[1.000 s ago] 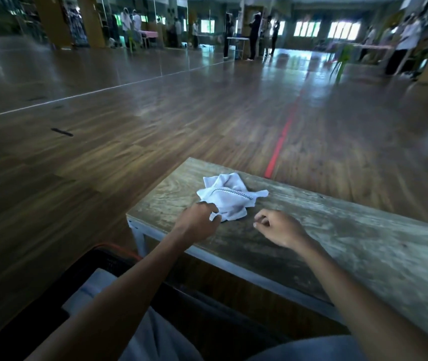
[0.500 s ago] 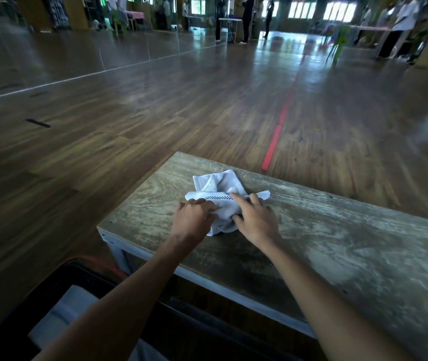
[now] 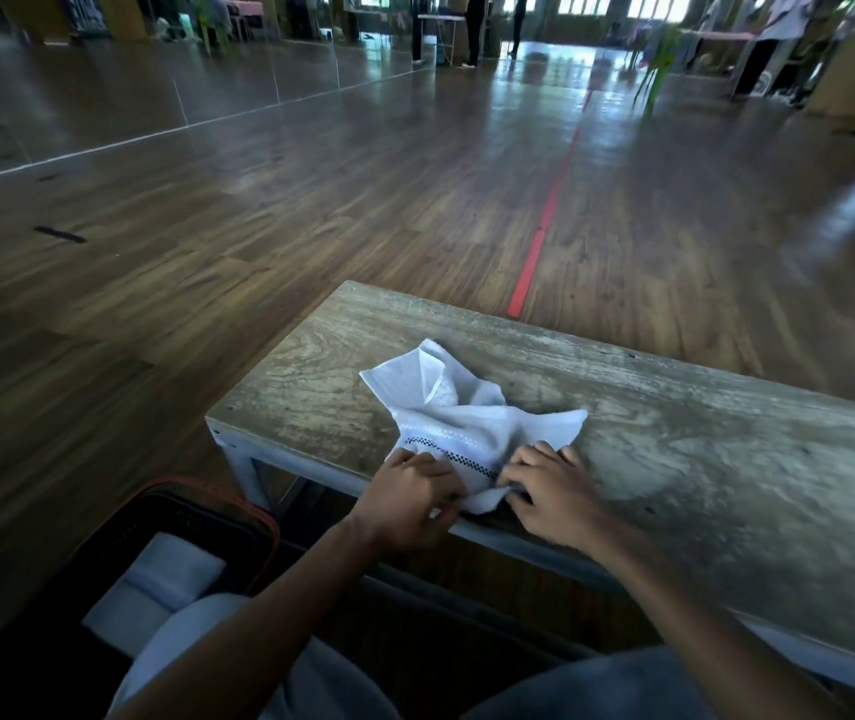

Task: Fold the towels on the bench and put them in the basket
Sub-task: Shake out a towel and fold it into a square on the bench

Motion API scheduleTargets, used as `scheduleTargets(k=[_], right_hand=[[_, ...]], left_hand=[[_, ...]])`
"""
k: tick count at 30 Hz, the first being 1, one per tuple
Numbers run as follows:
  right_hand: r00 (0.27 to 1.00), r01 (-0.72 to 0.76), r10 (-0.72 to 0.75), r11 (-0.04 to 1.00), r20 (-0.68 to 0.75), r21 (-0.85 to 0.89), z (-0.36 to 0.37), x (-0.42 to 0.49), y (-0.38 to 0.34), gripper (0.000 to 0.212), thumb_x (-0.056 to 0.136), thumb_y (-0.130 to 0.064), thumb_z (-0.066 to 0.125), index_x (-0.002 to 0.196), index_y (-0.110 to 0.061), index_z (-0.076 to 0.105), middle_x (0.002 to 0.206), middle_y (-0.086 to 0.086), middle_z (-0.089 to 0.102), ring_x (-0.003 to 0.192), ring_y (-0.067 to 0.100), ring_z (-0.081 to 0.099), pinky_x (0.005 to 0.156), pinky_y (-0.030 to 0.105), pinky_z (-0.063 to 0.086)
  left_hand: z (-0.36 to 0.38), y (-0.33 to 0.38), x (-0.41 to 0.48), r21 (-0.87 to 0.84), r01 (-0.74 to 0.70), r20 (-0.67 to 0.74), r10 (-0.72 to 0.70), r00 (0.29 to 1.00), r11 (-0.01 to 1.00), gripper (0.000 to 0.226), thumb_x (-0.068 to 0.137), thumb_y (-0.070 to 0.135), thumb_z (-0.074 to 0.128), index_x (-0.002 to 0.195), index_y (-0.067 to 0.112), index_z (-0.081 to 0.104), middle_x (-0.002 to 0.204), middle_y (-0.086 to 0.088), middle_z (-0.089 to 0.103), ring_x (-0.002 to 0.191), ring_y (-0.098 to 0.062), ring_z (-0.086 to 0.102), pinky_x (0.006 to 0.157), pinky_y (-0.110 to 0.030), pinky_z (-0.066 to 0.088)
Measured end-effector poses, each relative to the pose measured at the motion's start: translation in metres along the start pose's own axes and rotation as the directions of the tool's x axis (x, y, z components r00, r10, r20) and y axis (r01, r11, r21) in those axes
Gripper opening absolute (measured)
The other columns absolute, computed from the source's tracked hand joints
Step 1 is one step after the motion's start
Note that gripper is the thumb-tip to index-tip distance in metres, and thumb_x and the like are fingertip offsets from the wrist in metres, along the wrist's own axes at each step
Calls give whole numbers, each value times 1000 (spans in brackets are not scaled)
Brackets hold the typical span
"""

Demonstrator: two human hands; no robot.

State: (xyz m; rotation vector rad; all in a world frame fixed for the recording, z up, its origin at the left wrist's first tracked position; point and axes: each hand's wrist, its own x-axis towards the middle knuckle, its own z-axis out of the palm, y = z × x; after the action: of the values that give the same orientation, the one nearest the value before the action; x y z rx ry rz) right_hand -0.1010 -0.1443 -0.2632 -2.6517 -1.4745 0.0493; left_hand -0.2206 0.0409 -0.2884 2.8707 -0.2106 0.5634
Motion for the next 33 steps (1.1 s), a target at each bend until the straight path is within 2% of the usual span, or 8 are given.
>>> scheduleTargets(k=[3,7,11,15,18,22,28,33], right_hand=[[998,-54,51,993,31,107,-9,-3,7,32,85,-29,48,113,-36,60,106,-14,52,113,7,42,89,28,24],[979,-122,148,977,-141,173,-27,25,15,20,89,-30,50,104,-33,63,104,-12,58,111,11,51,91,33,29],[984,-154,169,968,-61,198,-34,62,24,36,97,-30,41,133,-29,46,133,-7,55,124,16,47,99,41,30],[977,-157,124,969,175,193,-28,84,32,44,100,-27,35,144,-27,32,143,1,46,133,21,37,109,42,19],[978,-152,125,975,167,161,-24,84,35,31,96,-28,44,127,-25,51,119,-1,59,122,19,43,107,39,15],[985,-144,126,974,115,173,-33,73,37,7,94,-32,52,92,-29,58,78,-13,48,97,11,45,102,35,13],[968,-165,144,982,205,89,-89,44,51,25,93,-31,51,69,-36,47,69,-9,46,87,11,51,97,34,17],[987,-141,139,990,84,16,-181,19,51,13,92,-30,52,81,-32,57,78,-16,57,87,-1,52,98,34,20]], left_hand=[[-9,5,7,-64,84,-154,-93,984,994,12,78,32,54,78,27,64,77,9,65,76,-15,61,68,-28,39],[-19,-4,41,-97,254,-294,-272,916,962,25,85,34,47,94,25,68,89,9,66,86,-15,59,71,-31,39],[-21,-16,84,-24,382,16,-381,924,924,34,92,30,45,123,20,55,111,1,63,110,-23,50,83,-36,29],[-9,-25,114,-33,454,210,-438,874,890,28,91,28,43,114,19,55,101,-3,64,106,-23,48,73,-34,19],[-4,-30,116,-19,417,277,-396,876,909,20,90,34,49,103,24,62,89,7,60,105,-20,44,75,-34,17],[-18,-32,115,-19,361,250,-345,904,932,14,91,37,54,93,27,63,88,7,62,102,-18,43,73,-34,13],[-71,-28,108,87,191,208,-205,956,978,13,89,32,56,97,22,61,91,8,64,105,-12,46,88,-33,11],[-151,-23,112,91,100,222,-118,968,991,13,90,36,57,87,24,59,82,12,60,94,-8,47,80,-31,13]])
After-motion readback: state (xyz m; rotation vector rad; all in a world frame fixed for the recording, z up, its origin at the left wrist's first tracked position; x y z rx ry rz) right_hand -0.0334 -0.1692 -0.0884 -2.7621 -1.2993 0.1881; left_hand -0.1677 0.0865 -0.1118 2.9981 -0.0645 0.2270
